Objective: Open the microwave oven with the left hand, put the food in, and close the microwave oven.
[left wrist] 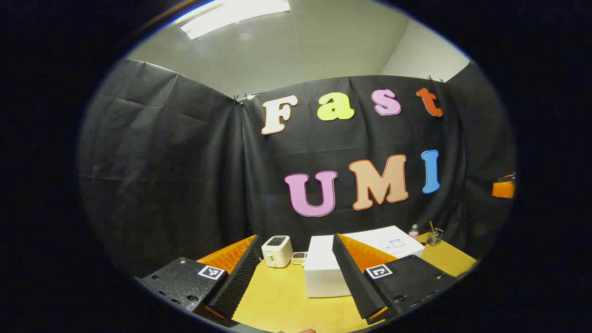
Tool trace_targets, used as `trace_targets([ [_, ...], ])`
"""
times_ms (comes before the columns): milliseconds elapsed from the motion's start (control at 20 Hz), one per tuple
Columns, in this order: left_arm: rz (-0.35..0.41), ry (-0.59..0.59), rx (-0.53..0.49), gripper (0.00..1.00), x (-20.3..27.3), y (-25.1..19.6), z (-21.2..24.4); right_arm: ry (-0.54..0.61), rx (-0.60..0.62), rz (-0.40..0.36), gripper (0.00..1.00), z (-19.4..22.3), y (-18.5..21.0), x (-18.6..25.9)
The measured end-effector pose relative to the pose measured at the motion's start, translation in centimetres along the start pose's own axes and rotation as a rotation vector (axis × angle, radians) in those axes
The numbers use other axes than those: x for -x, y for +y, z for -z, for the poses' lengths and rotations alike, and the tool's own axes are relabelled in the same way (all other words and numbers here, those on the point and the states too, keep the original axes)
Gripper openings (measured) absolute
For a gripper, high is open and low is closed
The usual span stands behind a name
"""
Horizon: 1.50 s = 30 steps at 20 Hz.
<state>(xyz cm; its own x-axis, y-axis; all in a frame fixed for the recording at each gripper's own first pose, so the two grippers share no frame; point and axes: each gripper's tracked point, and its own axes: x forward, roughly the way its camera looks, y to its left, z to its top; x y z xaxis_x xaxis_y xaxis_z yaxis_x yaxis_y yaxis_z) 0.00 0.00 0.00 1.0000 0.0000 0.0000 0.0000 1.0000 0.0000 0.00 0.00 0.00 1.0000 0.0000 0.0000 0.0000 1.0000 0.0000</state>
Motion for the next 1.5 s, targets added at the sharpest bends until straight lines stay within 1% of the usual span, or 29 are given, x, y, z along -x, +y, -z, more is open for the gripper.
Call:
trace_targets([
  [200, 0.076, 0.011, 0.079, 0.94, -0.2, -2.4, 1.0, -0.003, 0.019, 0.035, 0.91, 0.2, -1.1, 0.2],
  [300, 0.095, 0.036, 0.107, 0.95, -0.2, -2.7, 2.0, 0.006, 0.024, 0.042, 0.92, 0.5, -1.5, 0.4],
  [450, 0.088, 0.051, 0.108, 0.93, -0.4, -2.4, 2.3, 0.007, 0.008, 0.045, 0.92, 0.5, -2.2, 0.3],
  [500, 0.082, 0.046, 0.103, 0.95, -0.3, -2.3, 2.1, 0.005, -0.004, 0.046, 0.92, 0.4, -2.4, 0.4],
  [550, 0.077, 0.042, 0.094, 0.95, -0.2, -2.2, 1.9, 0.004, -0.016, 0.04, 0.92, 0.4, -2.4, 0.5],
  [600, 0.074, 0.035, 0.082, 0.93, 0.1, -2.2, 1.8, 0.006, -0.027, 0.034, 0.92, 0.4, -2.4, 0.6],
  [650, 0.066, 0.024, 0.072, 0.95, 0.3, -2.0, 1.5, 0.008, -0.034, 0.033, 0.92, 0.4, -2.5, 0.6],
  [800, 0.05, 0.0, 0.045, 0.95, 1.0, -1.6, 0.6, 0.003, -0.03, 0.038, 0.91, 0.3, -2.9, 0.8],
  [950, 0.052, -0.008, 0.035, 0.95, 1.3, -1.9, 0.7, 0.0, -0.025, 0.034, 0.92, 0.3, -2.7, 0.8],
  [1000, 0.054, -0.008, 0.036, 0.93, 1.3, -1.9, 0.7, 0.0, -0.022, 0.036, 0.92, 0.3, -2.5, 0.8],
  [1100, 0.063, -0.006, 0.043, 0.93, 1.3, -1.9, 0.8, -0.002, -0.01, 0.05, 0.92, 0.4, -2.8, 0.8],
  [1150, 0.069, -0.002, 0.048, 0.95, 1.3, -1.9, 1.0, -0.001, -0.005, 0.055, 0.96, 0.6, -2.8, 0.7],
  [1200, 0.072, 0.004, 0.05, 0.95, 1.3, -1.9, 1.2, -0.003, -0.001, 0.058, 0.96, 0.6, -2.7, 0.7],
  [1250, 0.074, 0.01, 0.052, 0.95, 1.4, -1.8, 1.6, -0.004, 0.0, 0.058, 0.91, 0.6, -2.6, 0.7],
  [1450, 0.094, 0.023, 0.067, 0.96, 1.7, -2.2, 3.5, 0.001, -0.01, 0.048, 0.92, 1.4, -2.3, 0.2],
  [1500, 0.099, 0.024, 0.069, 0.94, 1.6, -2.5, 4.2, 0.007, -0.01, 0.049, 0.92, 1.5, -2.3, 0.1],
])
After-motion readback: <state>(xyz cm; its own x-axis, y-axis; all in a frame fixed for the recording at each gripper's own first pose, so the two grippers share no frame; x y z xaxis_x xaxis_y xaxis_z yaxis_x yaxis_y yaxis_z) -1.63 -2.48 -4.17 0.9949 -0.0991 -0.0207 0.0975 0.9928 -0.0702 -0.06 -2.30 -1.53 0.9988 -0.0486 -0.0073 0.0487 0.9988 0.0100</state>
